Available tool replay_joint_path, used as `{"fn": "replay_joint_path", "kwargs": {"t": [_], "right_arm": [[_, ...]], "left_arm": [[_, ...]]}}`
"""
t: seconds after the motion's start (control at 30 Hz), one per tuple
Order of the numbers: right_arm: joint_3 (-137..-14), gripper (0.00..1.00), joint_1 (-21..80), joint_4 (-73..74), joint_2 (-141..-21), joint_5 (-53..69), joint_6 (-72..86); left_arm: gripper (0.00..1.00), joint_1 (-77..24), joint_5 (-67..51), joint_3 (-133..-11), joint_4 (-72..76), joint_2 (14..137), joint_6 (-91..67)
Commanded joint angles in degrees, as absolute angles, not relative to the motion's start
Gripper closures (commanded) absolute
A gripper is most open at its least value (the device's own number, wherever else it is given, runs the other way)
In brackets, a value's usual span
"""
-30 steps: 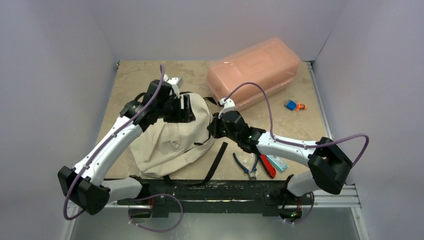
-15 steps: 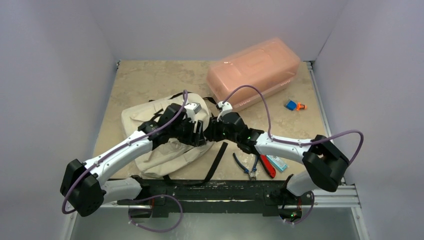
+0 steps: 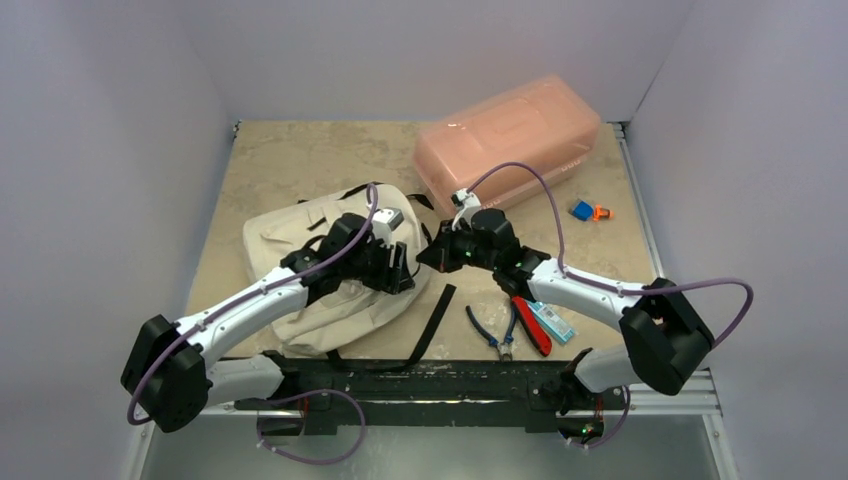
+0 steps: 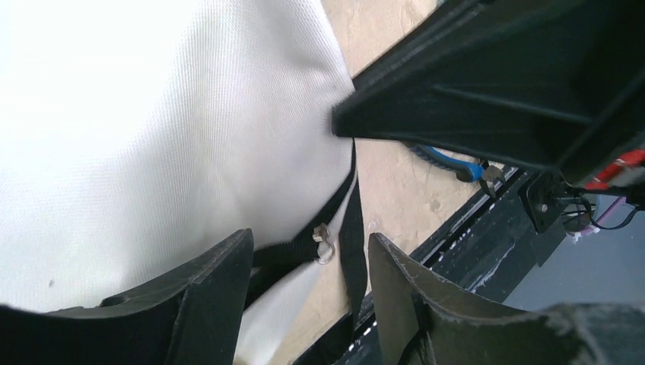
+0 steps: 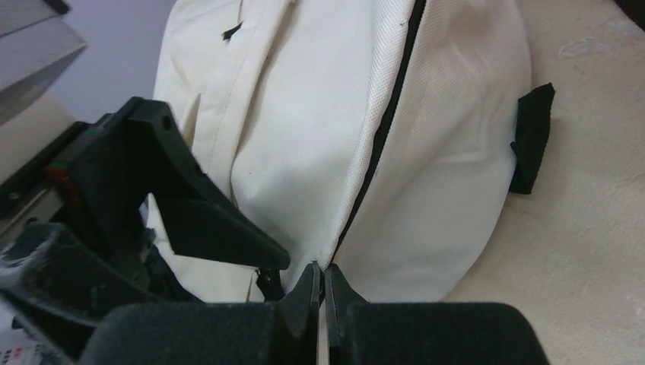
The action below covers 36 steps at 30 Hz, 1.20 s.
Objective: Pack the student bag
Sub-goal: Zip the student bag at the center of the board.
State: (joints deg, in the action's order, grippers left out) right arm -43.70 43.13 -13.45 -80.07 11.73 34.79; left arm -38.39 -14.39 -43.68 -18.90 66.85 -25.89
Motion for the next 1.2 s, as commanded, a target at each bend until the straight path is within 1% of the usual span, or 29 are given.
{"fn": "replay_joint_path", "kwargs": {"t": [0.0, 0.1, 0.23, 0.4, 0.53, 0.83, 0.93, 1.17], "right_arm": [[-42.8, 1.0, 41.39, -20.05, -77.89, 22.02, 35.23], [-42.8, 1.0, 41.18, -20.74, -78.58, 22.99, 34.76], [-43.05, 1.0, 40.42, -20.92, -79.35, 23.63, 33.98], [-43.62, 1.0, 38.98, -20.42, -80.06, 24.74, 32.75], [-44.28, 1.0, 38.56, -20.22, -80.32, 25.17, 32.02], [-45.72, 1.0, 38.47, -19.43, -80.83, 26.26, 30.94], [-45.77, 1.0, 38.48, -19.17, -80.56, 25.77, 30.53], [-46.67, 1.0, 38.47, -19.59, -82.01, 26.03, 30.48]], "left_arm": [[0.43, -38.75, -14.62, -44.57, -13.14, 70.78, -25.3], [0.44, -38.85, -14.97, -46.0, -13.48, 73.3, -24.42], [0.56, -38.85, -18.77, -48.15, -17.28, 75.27, -23.89], [0.64, -38.87, -24.14, -44.76, -18.43, 70.49, -25.31], [0.65, -38.85, -27.47, -41.95, -17.87, 67.08, -26.77], [0.57, -38.85, -23.8, -42.7, -22.57, 68.83, -26.19], [0.57, -38.85, -21.71, -41.92, -24.88, 66.96, -26.51], [0.73, -38.85, -18.61, -40.0, -25.79, 63.41, -27.52]]}}
